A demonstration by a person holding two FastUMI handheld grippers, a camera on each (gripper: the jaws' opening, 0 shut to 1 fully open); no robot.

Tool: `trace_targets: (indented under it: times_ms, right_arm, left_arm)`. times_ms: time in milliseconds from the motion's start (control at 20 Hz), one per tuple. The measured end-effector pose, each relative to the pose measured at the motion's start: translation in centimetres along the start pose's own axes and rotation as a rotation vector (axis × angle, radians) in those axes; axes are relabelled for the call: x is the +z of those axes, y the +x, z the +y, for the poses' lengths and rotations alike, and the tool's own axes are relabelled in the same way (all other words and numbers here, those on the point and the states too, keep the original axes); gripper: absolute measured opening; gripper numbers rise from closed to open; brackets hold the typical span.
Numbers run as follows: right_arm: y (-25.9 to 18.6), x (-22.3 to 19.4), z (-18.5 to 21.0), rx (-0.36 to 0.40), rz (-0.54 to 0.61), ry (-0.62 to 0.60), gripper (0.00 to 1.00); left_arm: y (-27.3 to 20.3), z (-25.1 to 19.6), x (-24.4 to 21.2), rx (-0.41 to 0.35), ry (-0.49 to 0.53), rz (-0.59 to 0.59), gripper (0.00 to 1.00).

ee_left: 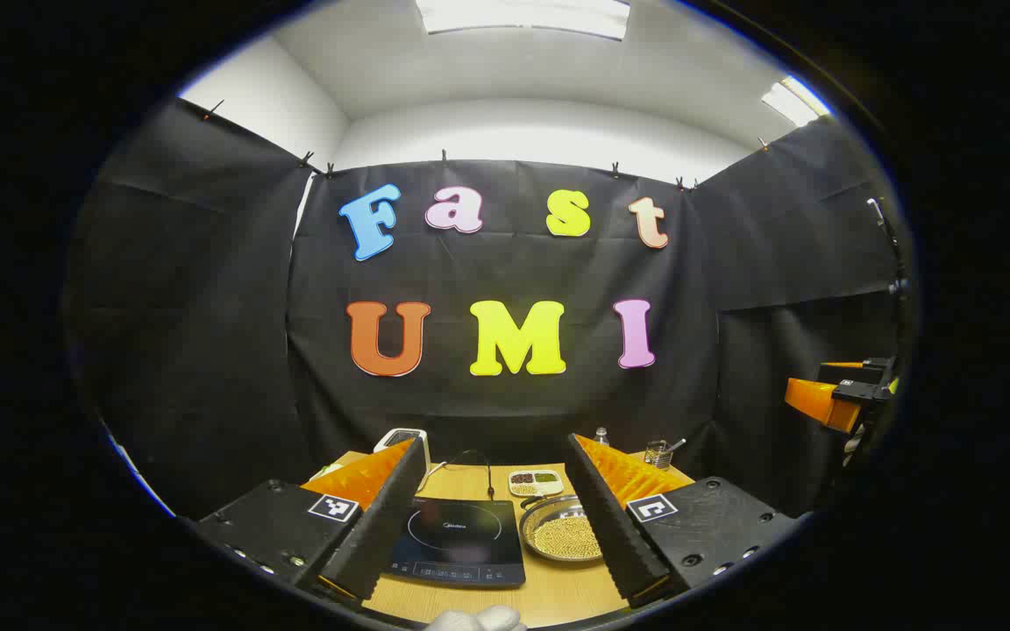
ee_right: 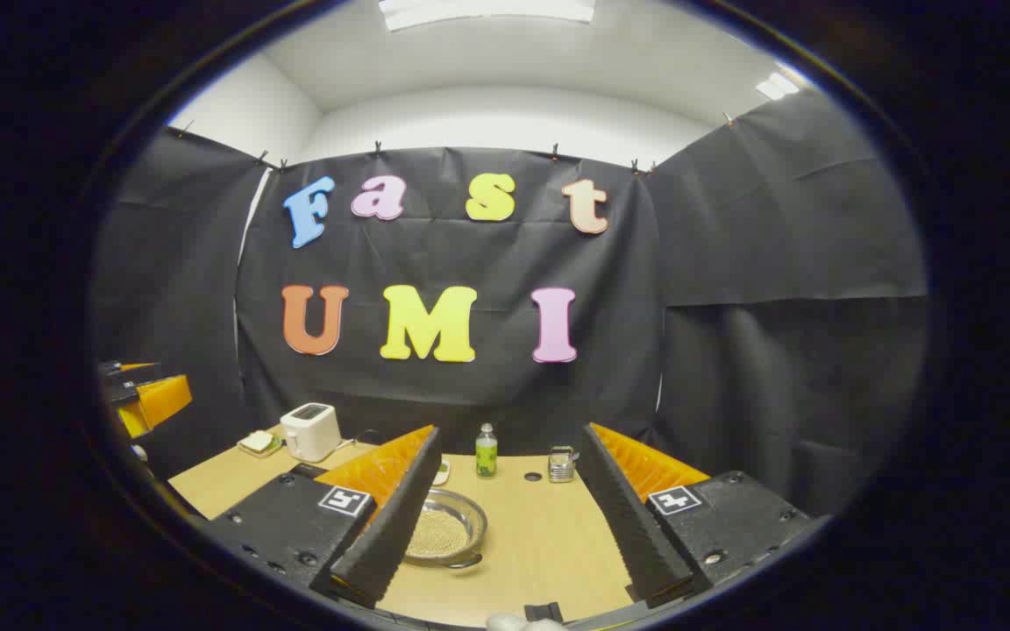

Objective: First push the handle of the pot to place it horizontally, then grasp the pot with both hands and set it on the induction cooktop.

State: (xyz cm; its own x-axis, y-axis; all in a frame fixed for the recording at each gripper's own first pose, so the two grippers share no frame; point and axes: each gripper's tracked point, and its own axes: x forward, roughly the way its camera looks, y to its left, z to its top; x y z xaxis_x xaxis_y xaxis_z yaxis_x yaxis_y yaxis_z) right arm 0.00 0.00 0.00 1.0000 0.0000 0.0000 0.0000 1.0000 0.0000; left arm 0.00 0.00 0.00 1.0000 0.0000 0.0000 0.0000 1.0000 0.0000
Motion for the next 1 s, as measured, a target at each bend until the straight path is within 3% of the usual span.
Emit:
trace_targets:
  times_ms: [50,100,350,400,450,550,750,800,850,900,950,1000]
  right_arm:
    - [-0.2,0.4,0.2,0.002,-0.009,0.000,0.97]
    - [-0.2,0.4,0.2,-0.003,-0.017,-0.002,0.97]
    - [-0.2,0.2,0.8,-0.001,-0.012,-0.011,0.97]
    - [-0.2,0.1,0.9,-0.002,-0.010,-0.013,0.97]
    - [-0.2,0.0,1.0,-0.001,-0.007,-0.014,0.96]
    - [-0.1,-0.2,1.2,0.000,-0.003,-0.015,1.00]
    - [0.7,-1.8,1.6,0.006,0.036,-0.030,0.96]
    - [1.0,-2.7,1.6,0.008,0.056,-0.035,0.96]
    - [1.4,-3.5,1.8,0.016,0.080,-0.032,0.96]
    - [1.8,-4.6,2.5,0.043,0.109,-0.026,0.96]
    - [2.3,-5.8,3.4,0.077,0.143,-0.016,0.88]
    - [2.8,-7.7,4.2,0.120,0.200,-0.013,0.80]
  left_arm:
    - [0.1,0.1,0.0,-0.001,0.001,0.001,0.84]
    - [0.2,0.1,-0.2,-0.002,0.000,0.004,0.95]
    - [0.1,0.2,-0.3,-0.011,-0.011,0.002,0.95]
    - [0.1,0.4,-0.4,-0.009,-0.011,0.003,0.84]
    - [0.1,0.5,-0.4,-0.008,-0.010,0.004,0.95]
    - [0.4,0.8,-0.5,-0.008,-0.009,0.004,0.95]
    - [0.8,0.9,-0.9,-0.005,-0.008,0.013,0.95]
    - [0.9,0.9,-1.1,-0.003,-0.009,0.013,0.84]
    - [1.1,0.9,-1.2,-0.001,-0.008,0.013,0.95]
    - [1.3,1.0,-1.3,0.001,-0.006,0.016,0.95]
    - [1.3,1.1,-1.6,0.006,-0.002,0.021,0.95]
    - [1.4,1.1,-1.8,0.009,-0.002,0.031,0.84]
